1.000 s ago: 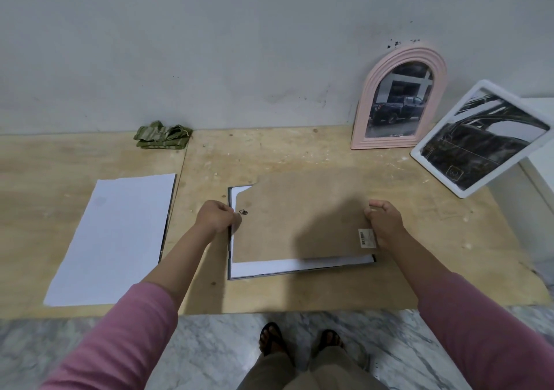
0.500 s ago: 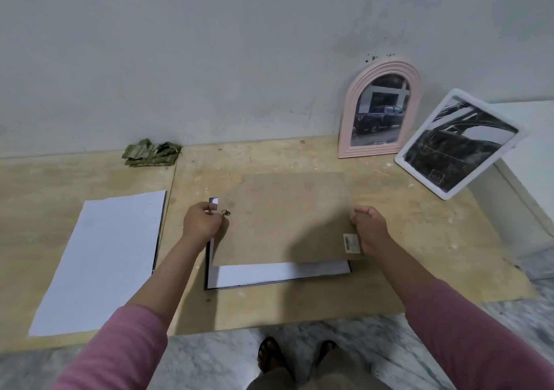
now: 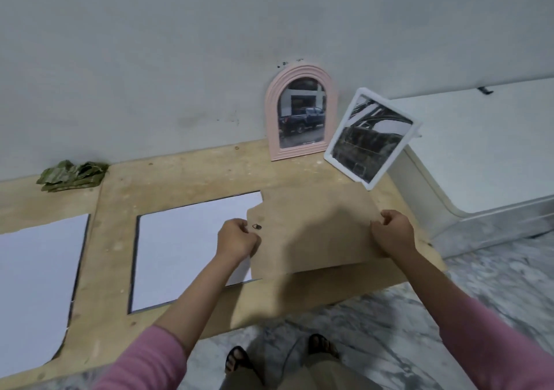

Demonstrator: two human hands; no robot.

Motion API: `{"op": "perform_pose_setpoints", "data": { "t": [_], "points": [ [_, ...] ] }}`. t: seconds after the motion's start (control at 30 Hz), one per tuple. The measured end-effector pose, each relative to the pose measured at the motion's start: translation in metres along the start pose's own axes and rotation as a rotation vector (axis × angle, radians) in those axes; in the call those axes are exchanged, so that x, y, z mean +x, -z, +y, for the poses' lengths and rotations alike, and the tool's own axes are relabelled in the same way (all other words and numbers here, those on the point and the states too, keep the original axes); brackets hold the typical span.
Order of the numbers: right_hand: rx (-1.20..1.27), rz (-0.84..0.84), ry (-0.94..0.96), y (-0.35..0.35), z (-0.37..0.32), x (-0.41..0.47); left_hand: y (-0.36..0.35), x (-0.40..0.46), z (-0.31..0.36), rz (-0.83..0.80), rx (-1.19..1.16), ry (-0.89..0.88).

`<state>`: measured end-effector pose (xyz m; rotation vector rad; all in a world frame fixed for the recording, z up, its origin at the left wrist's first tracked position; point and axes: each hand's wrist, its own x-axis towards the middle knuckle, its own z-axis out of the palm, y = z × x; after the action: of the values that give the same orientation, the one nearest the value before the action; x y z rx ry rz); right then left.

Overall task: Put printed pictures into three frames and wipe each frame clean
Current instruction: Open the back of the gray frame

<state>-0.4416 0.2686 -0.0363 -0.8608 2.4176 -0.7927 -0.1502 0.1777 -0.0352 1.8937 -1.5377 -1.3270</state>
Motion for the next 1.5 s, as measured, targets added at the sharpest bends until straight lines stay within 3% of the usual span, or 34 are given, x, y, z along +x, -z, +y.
{"op": "perform_pose_setpoints", "data": {
  "t": [0.2,0.47,0.63,0.87,1.1,1.3,1.5],
  "points": [
    [-0.134,-0.089,0.046,0.031,0.051,0.018,-0.069,-0.023,0.02,-0.025,0.171,-0.06],
    [-0.165,-0.125,0.146,0.031,0.089,0.03,-0.107,-0.045,0.016,0.039,0.344,-0.163],
    [-0.231,-0.162,0.196,0.029,0.095,0.037,-0.126,-0.055,0.007,0.014,0.369,-0.128],
    [-0.536,-0.219,0.233,0.015,0.098,0.025,-0.139,-0.069,-0.007,-0.018,0.45,-0.189],
    [-0.42,-0.277,0.463,-0.014,0.063,0.01,-0.109,-0.077,-0.026,0.105,0.369,-0.285],
    [-0.18,-0.349,0.645,-0.076,0.006,-0.021,-0.034,-0.071,-0.063,0.296,0.329,-0.17],
    [-0.249,-0.432,0.788,-0.14,-0.059,-0.053,0.062,-0.047,-0.103,0.355,0.352,-0.017]
  ]
}}
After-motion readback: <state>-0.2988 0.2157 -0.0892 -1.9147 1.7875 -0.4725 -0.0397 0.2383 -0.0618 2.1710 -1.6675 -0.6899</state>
